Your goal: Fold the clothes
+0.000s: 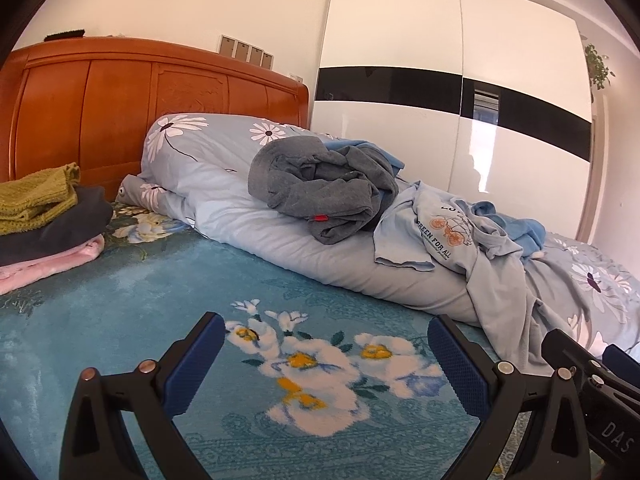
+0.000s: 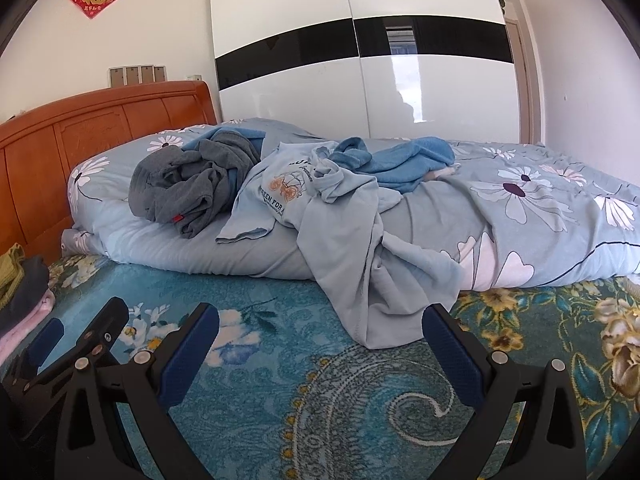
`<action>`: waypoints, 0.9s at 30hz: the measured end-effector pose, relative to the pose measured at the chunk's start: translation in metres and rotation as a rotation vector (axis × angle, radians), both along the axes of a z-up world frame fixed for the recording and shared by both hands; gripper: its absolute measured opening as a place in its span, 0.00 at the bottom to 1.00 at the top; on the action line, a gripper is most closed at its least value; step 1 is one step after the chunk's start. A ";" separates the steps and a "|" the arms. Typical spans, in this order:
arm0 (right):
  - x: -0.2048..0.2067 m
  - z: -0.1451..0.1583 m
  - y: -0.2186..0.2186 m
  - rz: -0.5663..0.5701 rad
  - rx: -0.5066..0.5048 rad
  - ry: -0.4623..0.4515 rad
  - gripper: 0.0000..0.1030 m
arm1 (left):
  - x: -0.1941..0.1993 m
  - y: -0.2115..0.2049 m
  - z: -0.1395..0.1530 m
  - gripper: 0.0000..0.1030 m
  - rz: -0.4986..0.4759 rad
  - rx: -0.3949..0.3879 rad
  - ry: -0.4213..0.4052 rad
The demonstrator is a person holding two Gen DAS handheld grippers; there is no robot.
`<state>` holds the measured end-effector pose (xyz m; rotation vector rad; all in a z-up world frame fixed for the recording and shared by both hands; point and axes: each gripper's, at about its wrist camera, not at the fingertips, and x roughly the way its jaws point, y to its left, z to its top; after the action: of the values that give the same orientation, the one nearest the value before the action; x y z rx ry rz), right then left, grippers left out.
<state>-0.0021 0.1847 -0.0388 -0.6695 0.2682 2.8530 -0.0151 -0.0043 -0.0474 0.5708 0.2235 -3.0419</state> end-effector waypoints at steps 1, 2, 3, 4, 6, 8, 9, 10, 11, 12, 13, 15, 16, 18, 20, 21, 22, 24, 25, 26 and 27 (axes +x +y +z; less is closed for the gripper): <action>0.000 0.000 0.000 0.001 0.000 0.000 0.99 | 0.000 -0.001 0.000 1.00 0.002 0.000 0.001; 0.000 0.000 0.000 0.001 -0.001 0.000 0.99 | 0.000 -0.001 0.000 1.00 0.002 0.001 0.001; 0.000 0.000 0.000 0.002 -0.002 -0.001 0.99 | 0.000 -0.001 0.000 1.00 0.002 0.001 0.000; -0.001 -0.001 0.001 0.002 -0.001 -0.001 0.99 | 0.000 -0.002 0.000 1.00 0.002 0.001 -0.001; -0.001 -0.002 -0.004 -0.005 0.003 -0.001 0.99 | 0.000 -0.002 0.000 1.00 0.005 0.001 0.000; -0.001 -0.003 -0.005 -0.006 0.005 0.002 0.99 | 0.001 -0.003 0.000 1.00 0.007 0.003 0.000; 0.000 -0.002 -0.004 -0.003 0.006 0.003 0.99 | 0.001 -0.003 0.000 1.00 0.007 0.006 0.000; 0.001 0.000 -0.003 0.000 0.007 0.003 0.99 | 0.001 -0.003 0.000 1.00 0.007 0.008 -0.001; 0.001 0.000 -0.004 0.001 0.006 0.004 0.99 | 0.000 -0.004 -0.001 1.00 0.006 0.010 -0.003; 0.002 0.000 -0.004 0.001 0.003 0.005 0.99 | 0.000 -0.004 -0.001 1.00 0.006 0.011 -0.005; 0.002 0.000 -0.004 0.001 0.001 0.007 0.99 | 0.000 -0.004 -0.001 1.00 0.006 0.012 -0.007; 0.001 0.000 -0.004 0.001 0.000 0.008 0.99 | 0.001 -0.004 -0.001 1.00 0.004 0.014 -0.008; 0.000 0.000 -0.004 0.000 0.002 0.007 0.99 | 0.001 -0.005 -0.001 1.00 0.003 0.014 -0.008; 0.000 0.000 -0.004 0.000 0.005 0.009 0.99 | 0.001 -0.005 -0.001 1.00 0.004 0.016 -0.009; 0.000 0.001 -0.005 0.001 0.007 0.011 0.99 | 0.001 -0.006 -0.002 1.00 0.003 0.020 -0.012; 0.000 0.001 -0.005 0.001 0.006 0.011 0.99 | 0.001 -0.007 -0.002 1.00 0.001 0.023 -0.014; 0.001 0.001 -0.006 0.002 0.005 0.011 0.99 | 0.001 -0.008 -0.002 1.00 -0.001 0.025 -0.016; 0.001 0.001 -0.007 0.007 0.003 0.014 0.99 | 0.000 -0.009 -0.001 1.00 -0.008 0.028 -0.022; 0.001 0.001 -0.006 0.012 -0.003 0.018 0.99 | -0.001 -0.010 -0.001 1.00 -0.016 0.029 -0.027; 0.001 0.001 -0.006 0.015 -0.013 0.022 0.99 | -0.001 -0.011 0.001 1.00 -0.022 0.027 -0.028; 0.002 0.001 -0.005 0.015 -0.020 0.032 0.99 | 0.000 -0.013 0.002 1.00 -0.019 0.019 -0.023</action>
<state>-0.0005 0.1797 -0.0382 -0.6329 0.2980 2.8812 -0.0148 -0.0170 -0.0450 0.6130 0.2479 -3.0525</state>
